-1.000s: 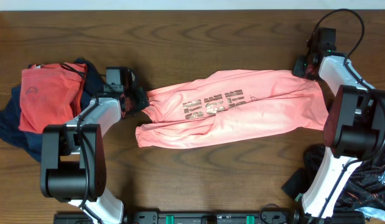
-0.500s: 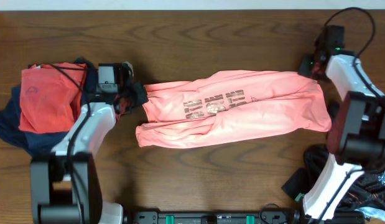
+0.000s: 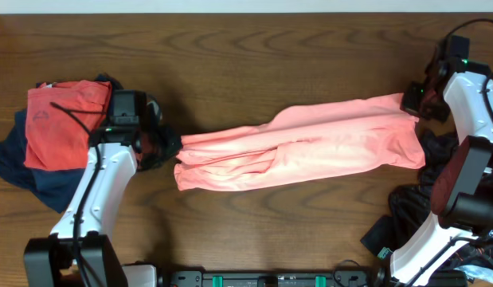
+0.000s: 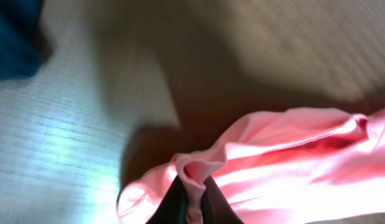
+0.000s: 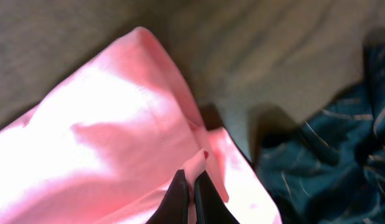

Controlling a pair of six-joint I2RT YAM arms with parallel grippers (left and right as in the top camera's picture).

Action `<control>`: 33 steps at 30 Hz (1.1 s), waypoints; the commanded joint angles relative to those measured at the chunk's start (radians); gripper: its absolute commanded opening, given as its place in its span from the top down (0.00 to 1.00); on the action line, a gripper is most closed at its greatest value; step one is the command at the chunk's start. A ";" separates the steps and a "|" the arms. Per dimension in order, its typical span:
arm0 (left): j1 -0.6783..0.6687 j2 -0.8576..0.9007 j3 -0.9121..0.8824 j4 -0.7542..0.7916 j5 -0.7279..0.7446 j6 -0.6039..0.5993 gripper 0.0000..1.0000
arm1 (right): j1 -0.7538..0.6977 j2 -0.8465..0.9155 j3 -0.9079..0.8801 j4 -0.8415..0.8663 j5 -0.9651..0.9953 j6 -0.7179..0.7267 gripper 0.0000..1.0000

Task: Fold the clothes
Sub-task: 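Lift and twist the t-shirt between both grippers, pulling it taut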

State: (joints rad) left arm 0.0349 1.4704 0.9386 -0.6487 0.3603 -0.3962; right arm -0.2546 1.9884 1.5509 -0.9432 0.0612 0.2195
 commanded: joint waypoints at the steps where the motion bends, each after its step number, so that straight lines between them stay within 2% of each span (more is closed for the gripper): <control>1: 0.023 -0.019 0.009 -0.066 -0.001 -0.051 0.94 | -0.028 -0.014 0.002 -0.023 0.025 0.011 0.99; 5: 0.026 -0.018 0.008 -0.130 -0.002 -0.050 0.94 | -0.043 -0.014 0.002 -0.066 0.035 0.011 0.98; 10: 0.026 -0.018 0.007 -0.190 -0.014 -0.050 0.94 | -0.043 -0.013 -0.001 -0.139 0.141 0.011 0.97; 14: 0.026 -0.018 -0.012 -0.231 -0.013 -0.050 0.93 | -0.044 -0.013 -0.003 -0.194 0.208 0.006 0.87; 16: 0.026 -0.018 -0.026 -0.245 -0.013 -0.050 0.83 | -0.046 -0.012 -0.003 -0.211 0.221 0.003 0.78; 18: 0.026 -0.018 -0.033 -0.274 -0.013 -0.050 0.66 | -0.048 -0.012 -0.003 -0.217 0.220 0.003 0.73; 19: 0.026 -0.018 -0.033 -0.288 -0.013 -0.050 0.61 | -0.049 -0.012 -0.003 -0.217 0.220 0.002 0.71; 21: 0.026 -0.018 -0.033 -0.306 -0.013 -0.046 0.56 | -0.049 -0.012 -0.003 -0.217 0.219 -0.005 0.69; 23: 0.026 -0.018 -0.032 -0.312 -0.012 -0.045 0.54 | -0.048 -0.012 -0.003 -0.215 0.176 -0.040 0.67; 27: 0.026 -0.018 -0.029 -0.311 0.008 -0.037 0.54 | -0.048 -0.012 -0.003 -0.201 -0.086 -0.238 0.62; 30: 0.026 -0.018 -0.029 -0.320 0.059 -0.006 0.54 | -0.048 -0.012 -0.003 -0.198 -0.196 -0.304 0.48; 33: 0.026 -0.018 -0.030 -0.334 0.104 0.003 0.53 | -0.048 -0.012 -0.003 -0.212 -0.208 -0.338 0.36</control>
State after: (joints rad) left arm 0.0528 1.4605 0.9146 -0.9722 0.4065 -0.4217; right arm -0.2943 1.9884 1.5497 -1.1481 -0.0475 -0.0204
